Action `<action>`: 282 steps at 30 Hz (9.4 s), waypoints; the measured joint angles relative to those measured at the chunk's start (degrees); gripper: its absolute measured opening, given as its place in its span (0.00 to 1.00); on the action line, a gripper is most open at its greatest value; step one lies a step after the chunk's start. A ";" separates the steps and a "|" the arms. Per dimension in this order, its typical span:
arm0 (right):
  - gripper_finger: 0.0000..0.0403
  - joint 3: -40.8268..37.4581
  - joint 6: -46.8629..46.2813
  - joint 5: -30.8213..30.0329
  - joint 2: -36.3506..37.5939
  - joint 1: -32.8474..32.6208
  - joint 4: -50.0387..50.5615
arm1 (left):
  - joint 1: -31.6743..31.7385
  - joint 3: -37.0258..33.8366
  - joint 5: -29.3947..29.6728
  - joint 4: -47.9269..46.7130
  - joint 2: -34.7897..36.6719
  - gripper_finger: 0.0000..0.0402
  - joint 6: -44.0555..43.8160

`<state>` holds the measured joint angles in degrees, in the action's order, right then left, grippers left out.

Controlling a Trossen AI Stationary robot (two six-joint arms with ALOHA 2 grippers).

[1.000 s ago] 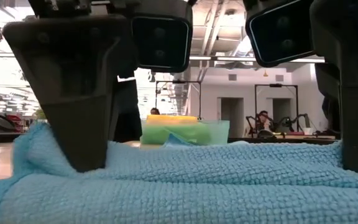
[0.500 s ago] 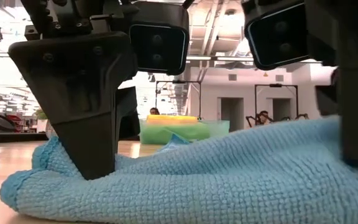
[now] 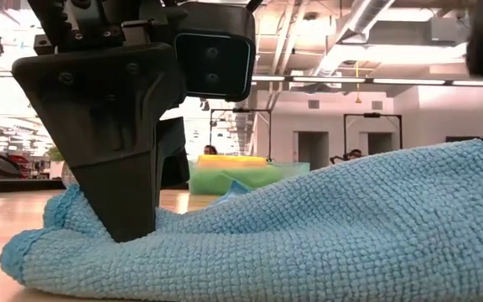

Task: Roll microfiber towels into tight, uniform cylinder then place into a basket
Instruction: Roll the blue towel

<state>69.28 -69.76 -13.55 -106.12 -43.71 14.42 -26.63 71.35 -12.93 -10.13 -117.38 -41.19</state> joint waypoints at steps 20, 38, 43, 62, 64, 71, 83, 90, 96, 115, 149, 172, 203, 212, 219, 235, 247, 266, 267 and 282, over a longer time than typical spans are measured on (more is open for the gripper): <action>0.48 0.07 37.32 -4.08 -1.23 0.25 -7.63 | 0.06 0.00 0.36 0.56 0.00 0.16 -0.04; 0.44 0.12 40.73 -0.72 -9.31 0.73 -11.22 | 0.13 0.07 0.17 0.72 0.07 0.31 -0.59; 0.41 0.09 38.85 2.02 -9.51 1.84 -9.74 | 0.14 0.07 0.16 0.70 0.12 0.31 0.15; 0.32 0.09 33.67 6.04 -9.49 5.32 -3.14 | -2.88 -0.07 9.94 -0.26 8.85 0.31 9.83; 0.31 0.09 33.64 6.09 -9.49 5.32 -3.18 | -3.70 -0.05 11.08 -0.24 9.07 0.31 11.07; 0.30 0.09 29.24 6.22 -9.49 5.32 -3.31 | -7.45 -0.03 17.59 -3.58 9.74 0.31 11.02; 0.30 0.09 29.10 6.39 -9.49 5.12 -3.71 | -11.25 0.09 29.34 2.08 8.54 0.26 23.83; 0.30 0.09 29.12 6.39 -9.49 5.08 -3.89 | -7.71 0.01 24.53 4.84 1.63 0.24 22.59; 0.30 0.09 28.20 6.39 -9.15 5.17 -4.31 | -5.90 0.08 18.14 5.97 -1.06 0.24 23.30; 0.31 0.73 25.49 6.27 3.52 0.47 3.10 | -5.70 0.15 17.05 5.95 -1.51 0.24 17.99; 0.55 1.63 45.62 1.16 -11.14 1.05 -3.53 | -3.39 0.13 14.24 3.49 -1.57 0.24 16.25; 0.03 1.97 31.90 -2.67 -14.79 3.98 -6.00 | -3.11 -0.15 15.63 -4.26 1.80 0.24 16.70; 0.01 3.15 6.71 4.77 -15.17 2.06 -21.11 | -10.48 -0.09 20.83 -9.38 9.44 0.24 21.23; 0.00 3.26 3.94 4.70 -15.07 1.27 -22.14 | -9.02 -5.90 19.27 3.04 9.44 0.24 27.01; 0.00 3.28 3.49 3.95 -15.04 1.36 -22.61 | -6.86 -7.87 15.85 4.11 9.21 0.24 27.33; 0.00 3.37 -10.89 1.42 -14.86 0.60 -18.74 | -5.94 -7.34 9.36 7.64 3.45 0.24 24.01; 0.00 3.39 -27.31 -5.09 -11.68 -0.95 -10.83 | -5.84 -7.34 6.03 6.91 3.50 0.24 22.70; 0.00 3.51 -32.36 3.92 -7.96 6.42 3.71 | -5.64 -7.45 5.44 7.35 3.45 0.24 21.01; 0.00 3.43 -32.35 5.78 -8.34 7.33 3.78 | -5.64 -7.45 5.44 7.56 3.43 0.24 20.98; 0.00 3.48 -32.74 9.85 -9.37 12.61 6.41 | -5.97 -7.69 11.40 5.78 6.97 0.24 22.06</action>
<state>72.75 -102.50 -3.70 -115.49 -31.09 20.83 -32.60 63.66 -1.53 -4.35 -110.42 -19.13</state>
